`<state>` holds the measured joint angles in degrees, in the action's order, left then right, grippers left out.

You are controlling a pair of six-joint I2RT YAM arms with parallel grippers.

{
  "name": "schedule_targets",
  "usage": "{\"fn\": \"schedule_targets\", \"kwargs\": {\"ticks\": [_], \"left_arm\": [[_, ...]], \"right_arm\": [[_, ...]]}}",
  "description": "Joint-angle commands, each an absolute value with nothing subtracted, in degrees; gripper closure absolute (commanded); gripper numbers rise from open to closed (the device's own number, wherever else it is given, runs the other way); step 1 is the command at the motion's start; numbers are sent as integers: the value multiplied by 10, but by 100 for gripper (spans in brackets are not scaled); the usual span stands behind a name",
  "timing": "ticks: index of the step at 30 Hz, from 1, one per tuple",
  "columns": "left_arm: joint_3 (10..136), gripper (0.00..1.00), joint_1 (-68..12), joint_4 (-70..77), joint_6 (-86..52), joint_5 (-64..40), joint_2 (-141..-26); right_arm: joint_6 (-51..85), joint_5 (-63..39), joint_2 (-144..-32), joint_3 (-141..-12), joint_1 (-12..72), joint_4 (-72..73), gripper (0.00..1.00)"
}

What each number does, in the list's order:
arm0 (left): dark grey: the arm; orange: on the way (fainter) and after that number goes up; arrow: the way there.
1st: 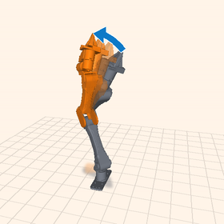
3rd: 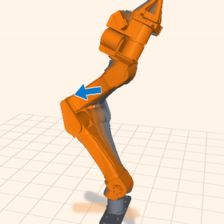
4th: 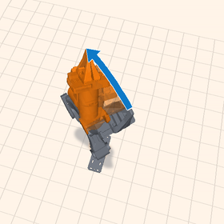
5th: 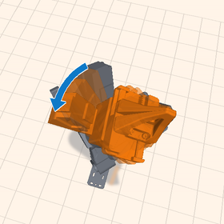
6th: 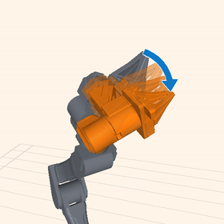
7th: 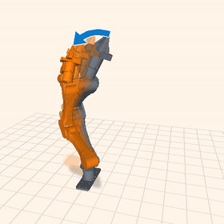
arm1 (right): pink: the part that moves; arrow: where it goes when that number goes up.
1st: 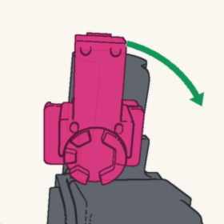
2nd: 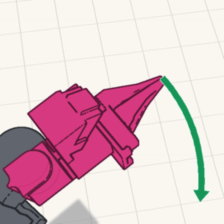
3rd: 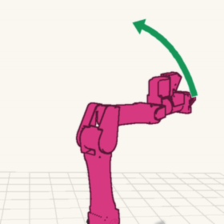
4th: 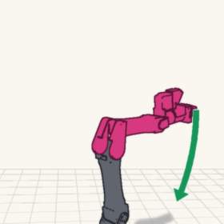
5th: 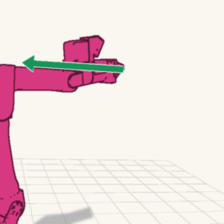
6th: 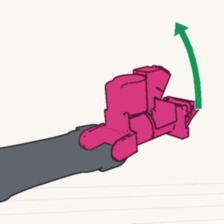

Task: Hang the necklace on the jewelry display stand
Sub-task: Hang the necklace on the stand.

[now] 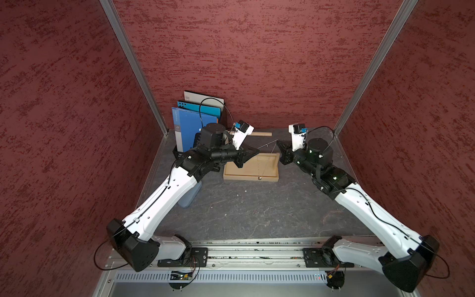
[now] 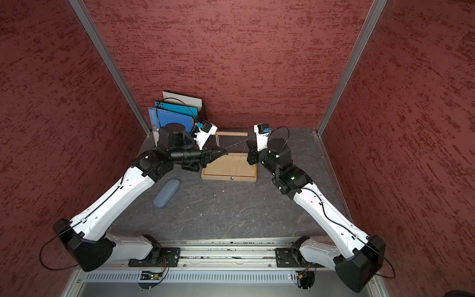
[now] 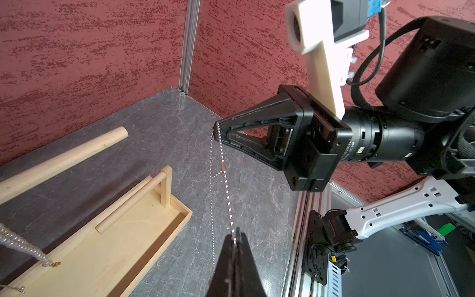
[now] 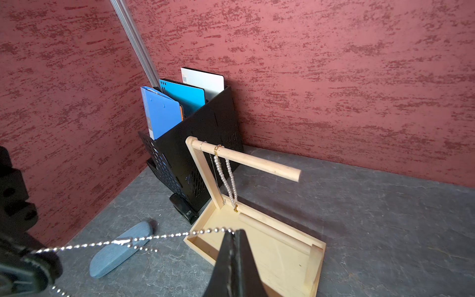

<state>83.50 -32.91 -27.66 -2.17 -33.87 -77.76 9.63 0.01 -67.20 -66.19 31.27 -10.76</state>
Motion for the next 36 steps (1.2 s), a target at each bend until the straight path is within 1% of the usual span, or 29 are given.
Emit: {"fn": "schedule_targets", "kwargs": {"ticks": [1, 18, 28, 36], "left_arm": [[862, 100, -332, -257, -28, -345, -793], [982, 100, -346, -247, -30, -337, -916], [1058, 100, -351, -263, -31, -317, -967], [1093, 100, -353, -265, -34, -315, -992]], "right_arm": [[105, -16, -683, -671, 290, -92, 100], [99, -64, -757, -756, 218, -94, 100], [102, -78, -785, -776, 190, -101, 100], [108, -93, -801, -776, 178, -91, 100]]}}
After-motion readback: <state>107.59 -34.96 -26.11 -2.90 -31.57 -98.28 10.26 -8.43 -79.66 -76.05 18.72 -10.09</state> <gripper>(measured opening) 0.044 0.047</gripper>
